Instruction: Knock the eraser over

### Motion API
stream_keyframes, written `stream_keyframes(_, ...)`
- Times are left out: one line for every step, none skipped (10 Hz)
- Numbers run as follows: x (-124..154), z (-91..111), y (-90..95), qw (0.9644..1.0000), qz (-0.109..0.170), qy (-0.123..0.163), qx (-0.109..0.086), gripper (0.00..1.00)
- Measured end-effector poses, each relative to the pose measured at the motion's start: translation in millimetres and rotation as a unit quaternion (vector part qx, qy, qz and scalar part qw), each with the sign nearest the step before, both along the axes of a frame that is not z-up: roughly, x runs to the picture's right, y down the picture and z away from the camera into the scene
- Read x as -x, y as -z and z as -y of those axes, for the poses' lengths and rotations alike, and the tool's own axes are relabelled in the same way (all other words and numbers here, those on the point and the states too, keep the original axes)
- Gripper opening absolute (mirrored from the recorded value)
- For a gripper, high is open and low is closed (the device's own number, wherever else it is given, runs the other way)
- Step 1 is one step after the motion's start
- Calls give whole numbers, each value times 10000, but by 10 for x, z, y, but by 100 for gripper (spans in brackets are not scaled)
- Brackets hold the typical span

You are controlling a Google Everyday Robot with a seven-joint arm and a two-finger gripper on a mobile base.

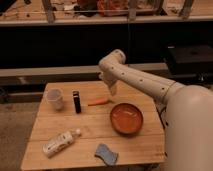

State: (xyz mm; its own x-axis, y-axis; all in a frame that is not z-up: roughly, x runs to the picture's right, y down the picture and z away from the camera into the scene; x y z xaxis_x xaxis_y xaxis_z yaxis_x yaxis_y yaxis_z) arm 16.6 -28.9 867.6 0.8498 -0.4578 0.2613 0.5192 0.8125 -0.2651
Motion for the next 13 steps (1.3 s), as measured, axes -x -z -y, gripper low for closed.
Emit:
stream_keyframes(17,-11,-10,10000,4,16,-1,80)
stream_keyframes(34,-17,-17,10000,13,29,-4,80)
stream_keyframes(52,-29,-24,10000,20,46,-7,80)
stream_keyframes(64,-36,-28,10000,25,57,-11,80)
stream_keyframes(80,-42,-32,10000,31,69,-12,80)
stream_keyframes(89,-48,-37,10000,34,77,-11,80)
stream_keyframes(114,-56,-42,9999,46,100,-15,80)
stream_keyframes(133,-71,-52,9999,57,122,-14,80)
stream_keyframes(151,-79,-56,9999,71,151,-21,80)
stream_keyframes(163,-90,-62,9998,77,166,-18,80)
stream_keyframes(175,-91,-62,9998,86,180,-23,80)
stream_keyframes(193,-99,-68,9997,99,204,-25,80)
stream_keyframes(202,-112,-75,9997,107,226,-23,80)
